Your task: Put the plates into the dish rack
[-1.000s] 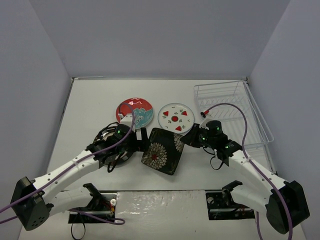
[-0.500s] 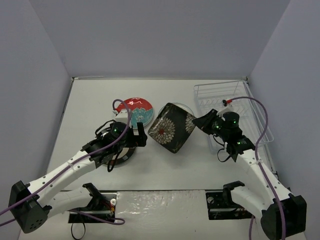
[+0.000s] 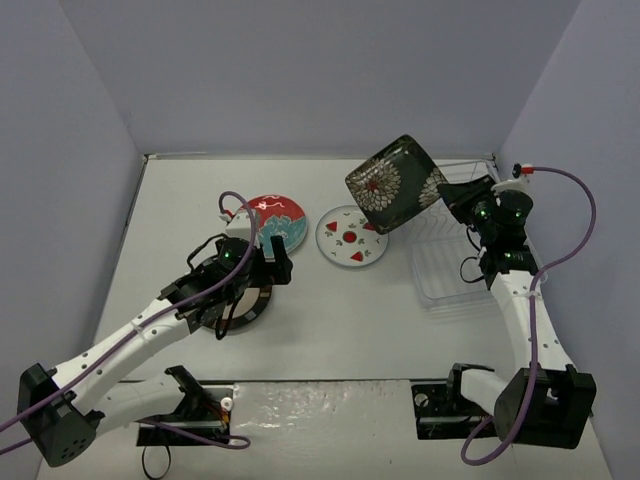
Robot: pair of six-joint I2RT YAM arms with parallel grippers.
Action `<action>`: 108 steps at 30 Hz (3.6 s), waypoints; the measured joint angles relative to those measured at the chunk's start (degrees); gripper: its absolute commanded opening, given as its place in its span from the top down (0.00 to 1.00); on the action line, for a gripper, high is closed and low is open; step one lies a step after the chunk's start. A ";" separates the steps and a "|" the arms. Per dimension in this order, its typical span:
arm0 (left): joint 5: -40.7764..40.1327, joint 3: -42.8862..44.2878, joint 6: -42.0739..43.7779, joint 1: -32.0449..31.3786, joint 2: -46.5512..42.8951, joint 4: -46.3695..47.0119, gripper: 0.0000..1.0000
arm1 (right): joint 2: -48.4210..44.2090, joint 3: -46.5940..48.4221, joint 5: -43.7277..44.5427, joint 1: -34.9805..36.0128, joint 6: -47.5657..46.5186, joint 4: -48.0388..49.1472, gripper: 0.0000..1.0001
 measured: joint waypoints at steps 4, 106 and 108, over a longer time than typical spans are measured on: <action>3.62 1.46 -1.61 3.12 3.85 4.59 0.03 | 0.23 -0.16 -1.59 -0.13 0.15 -0.78 1.00; 25.78 13.91 0.13 8.98 9.03 21.48 0.03 | -1.52 13.93 -2.05 11.53 -30.31 -19.93 1.00; 18.68 13.98 2.49 9.00 5.37 17.36 0.03 | -1.69 17.08 6.11 11.10 -32.75 -23.41 1.00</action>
